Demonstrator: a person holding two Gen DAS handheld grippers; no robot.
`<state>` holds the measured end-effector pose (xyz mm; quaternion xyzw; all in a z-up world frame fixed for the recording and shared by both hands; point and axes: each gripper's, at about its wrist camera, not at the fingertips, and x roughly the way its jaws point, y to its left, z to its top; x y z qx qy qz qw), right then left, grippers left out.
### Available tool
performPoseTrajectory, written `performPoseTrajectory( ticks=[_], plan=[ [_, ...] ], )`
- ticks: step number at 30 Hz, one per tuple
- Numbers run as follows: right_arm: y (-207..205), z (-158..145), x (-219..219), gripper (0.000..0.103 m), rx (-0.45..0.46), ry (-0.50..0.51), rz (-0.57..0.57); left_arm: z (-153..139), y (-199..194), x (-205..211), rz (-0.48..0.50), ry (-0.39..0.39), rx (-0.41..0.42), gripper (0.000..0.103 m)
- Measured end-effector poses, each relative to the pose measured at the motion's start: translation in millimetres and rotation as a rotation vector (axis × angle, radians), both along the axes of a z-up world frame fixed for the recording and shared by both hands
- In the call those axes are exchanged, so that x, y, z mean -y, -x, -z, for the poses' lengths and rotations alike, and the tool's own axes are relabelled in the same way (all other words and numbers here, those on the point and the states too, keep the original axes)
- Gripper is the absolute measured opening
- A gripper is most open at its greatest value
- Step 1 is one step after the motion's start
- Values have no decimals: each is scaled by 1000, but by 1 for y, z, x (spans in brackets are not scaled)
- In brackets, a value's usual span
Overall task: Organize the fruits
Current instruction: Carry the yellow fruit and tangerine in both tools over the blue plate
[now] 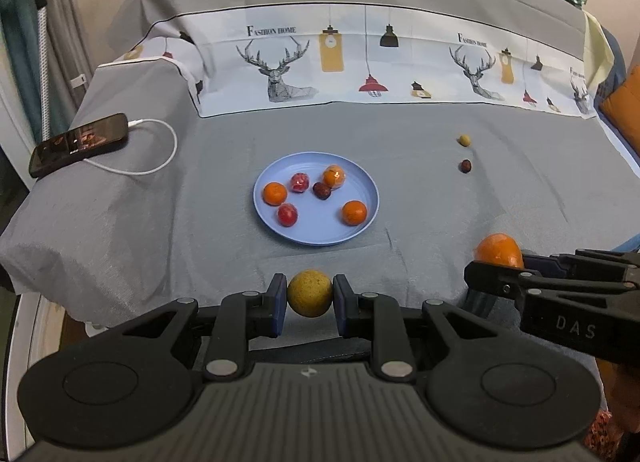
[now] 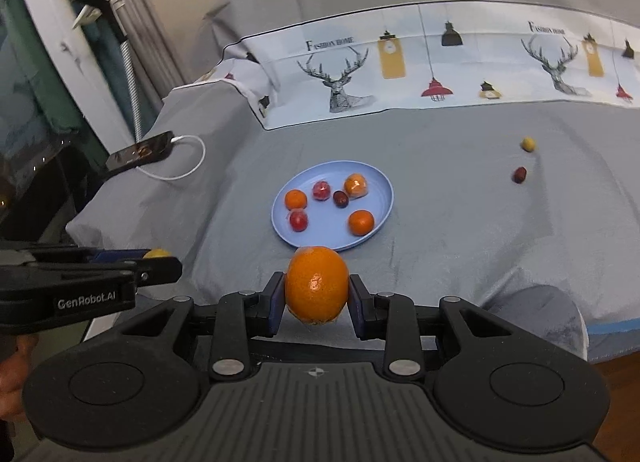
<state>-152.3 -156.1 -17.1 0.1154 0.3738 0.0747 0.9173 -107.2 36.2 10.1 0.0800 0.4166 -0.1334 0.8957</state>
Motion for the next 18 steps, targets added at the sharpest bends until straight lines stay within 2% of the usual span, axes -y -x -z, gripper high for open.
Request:
performPoseTrajectory(
  ticks=[8,18],
  plan=[
    [-9,0,-9,34,-9,31,-17,5,-9,-5,-10,7,-12,27],
    [-39,12,-12,34,-64,45,-13,18,-45,-5,-21,19,-68,27]
  ],
)
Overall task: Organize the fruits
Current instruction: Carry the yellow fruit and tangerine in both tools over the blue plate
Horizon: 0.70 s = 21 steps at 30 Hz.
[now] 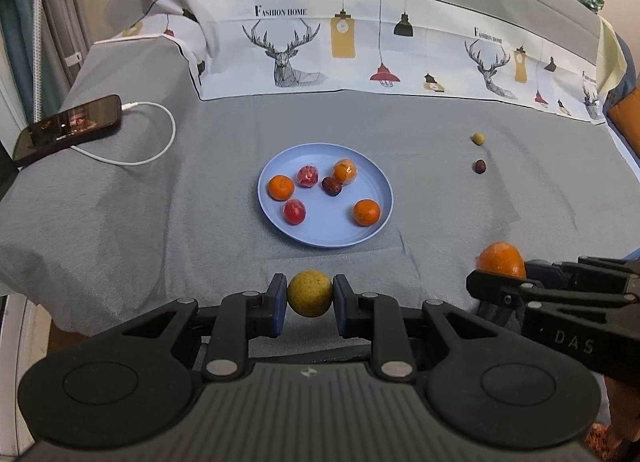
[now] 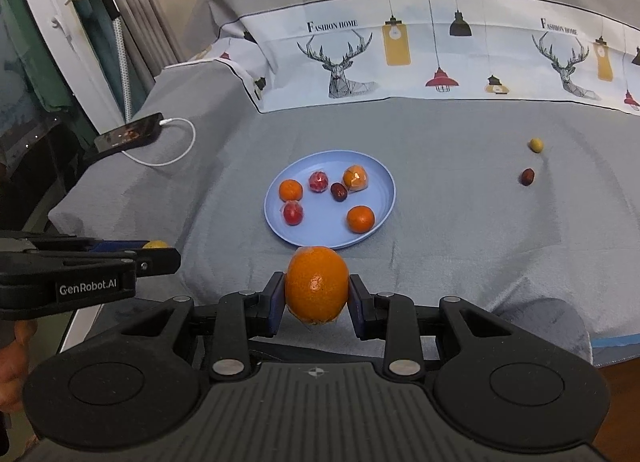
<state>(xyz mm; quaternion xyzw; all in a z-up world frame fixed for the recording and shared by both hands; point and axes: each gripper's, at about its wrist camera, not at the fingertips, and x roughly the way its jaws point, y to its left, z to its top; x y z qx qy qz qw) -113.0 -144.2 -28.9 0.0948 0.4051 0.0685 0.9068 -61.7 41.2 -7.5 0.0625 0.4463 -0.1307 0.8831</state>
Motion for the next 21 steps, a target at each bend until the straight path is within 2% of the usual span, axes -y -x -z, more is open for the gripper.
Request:
performPoseTrajectory(
  ticks=[11,17,21],
  plan=[
    [-50,22,0,34,-71,-7,12,19,-55,11,8,-22,-53,27],
    [-86,41,4,34,-83,24,29,44,-102,27,17,-34,-112,27],
    [-116,54,7,34,-73,63,22,59,-138,38,26,-37,-121,27]
  ],
)
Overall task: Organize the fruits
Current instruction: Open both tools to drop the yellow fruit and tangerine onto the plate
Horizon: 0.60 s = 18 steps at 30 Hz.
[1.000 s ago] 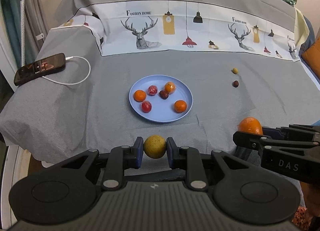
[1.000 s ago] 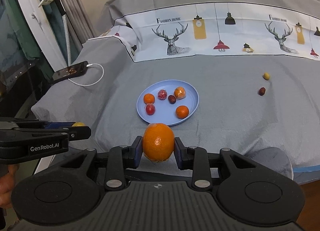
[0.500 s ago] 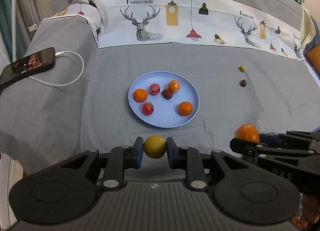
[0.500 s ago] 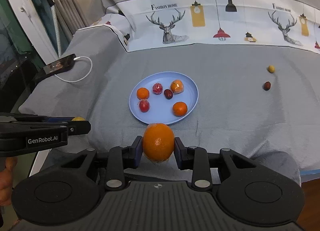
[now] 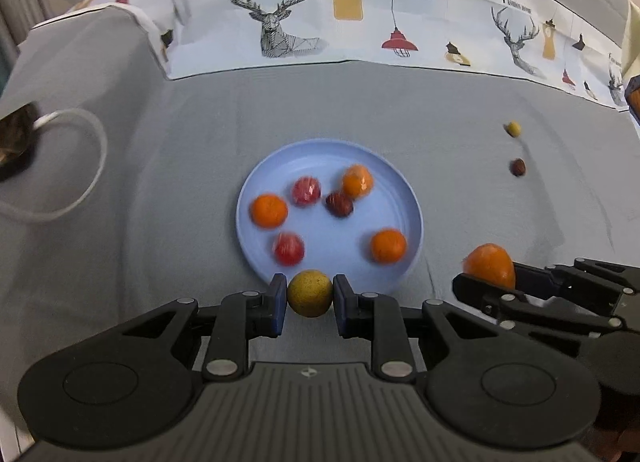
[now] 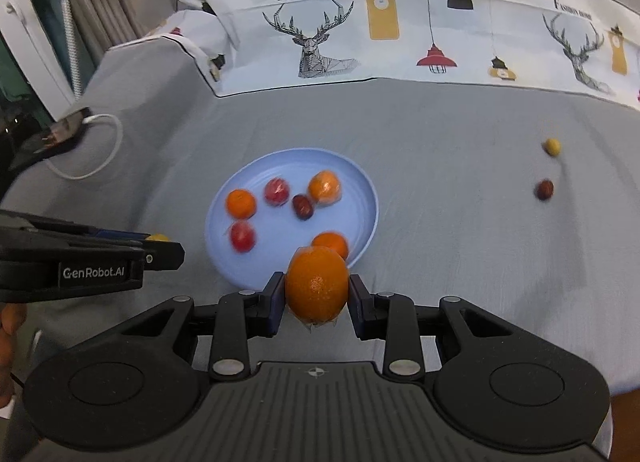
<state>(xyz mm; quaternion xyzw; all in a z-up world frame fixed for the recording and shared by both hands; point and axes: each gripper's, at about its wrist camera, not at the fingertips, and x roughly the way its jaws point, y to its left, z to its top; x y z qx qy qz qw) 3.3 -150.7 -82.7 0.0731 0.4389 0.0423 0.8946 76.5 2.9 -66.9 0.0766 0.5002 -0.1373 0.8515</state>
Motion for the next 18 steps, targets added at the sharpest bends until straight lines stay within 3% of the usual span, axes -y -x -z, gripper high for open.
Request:
performPoseTrajectory(
  ticks=[8,14,15,17,18],
  plan=[
    [-63,34,-6,34,18,117,-71,34,-67,13,-8,-27,-45,27],
    [-93,57,-8,34,-12,149,-91,58,-89,18,7,-66,-71,28],
    [-95,60,-8,35,-14,154,-95,60,-89,18,15,-68,-66,32],
    [-101,64,-9,37,-18,156,-111,63,-91,22,38,-87,-65,94],
    [-103,65,-10,48,-19,156,-127,62,-89,22,28,-98,-44,100]
  ],
)
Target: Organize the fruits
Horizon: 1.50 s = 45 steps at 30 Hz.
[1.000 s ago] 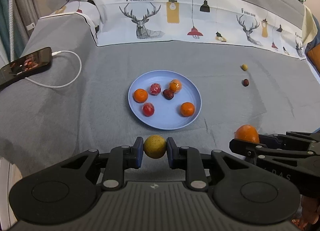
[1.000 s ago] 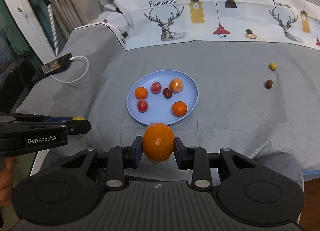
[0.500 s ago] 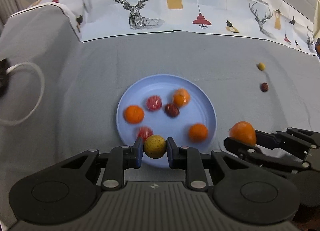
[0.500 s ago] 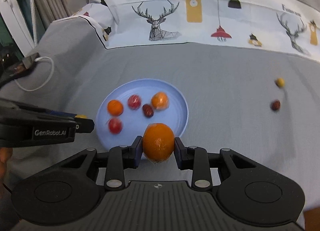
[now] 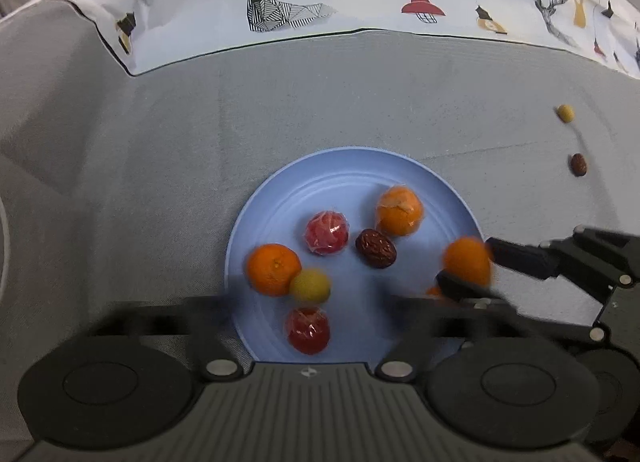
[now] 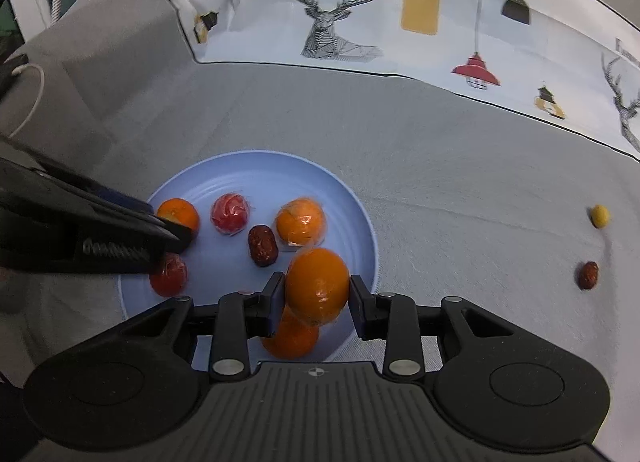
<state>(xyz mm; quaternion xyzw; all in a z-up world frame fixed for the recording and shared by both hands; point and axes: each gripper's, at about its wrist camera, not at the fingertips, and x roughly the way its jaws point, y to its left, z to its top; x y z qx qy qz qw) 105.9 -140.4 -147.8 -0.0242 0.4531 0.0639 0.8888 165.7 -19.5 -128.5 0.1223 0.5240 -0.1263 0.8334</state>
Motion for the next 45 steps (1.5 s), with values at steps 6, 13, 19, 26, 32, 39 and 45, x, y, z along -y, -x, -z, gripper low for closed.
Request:
performPoseTrajectory(
  ticks=[6,13,19,26,32,39,45],
  plan=[
    [21,-15,-1,86,26,35,-15,-14,21,-10,-30,-70,45,103],
    [87,-47,8,91,-14,-41,69,-33,83,-37,-102,-96,-32,103],
    [152,-77,3,92,33,-72,93,-63,156,-55,-128,-99,22,103],
    [217,-102,-8,97,154,-52,90,-90,215,-60,-140,-75,99,103],
    [248,-114,-16,101,211,-43,42,-102,240,-60,-141,-67,140,103],
    [267,-124,-16,102,259,-45,46,-114,251,-65,-157,-57,182,103],
    [271,-126,-17,102,268,-48,40,-116,256,-60,-139,-67,193,103]
  ],
)
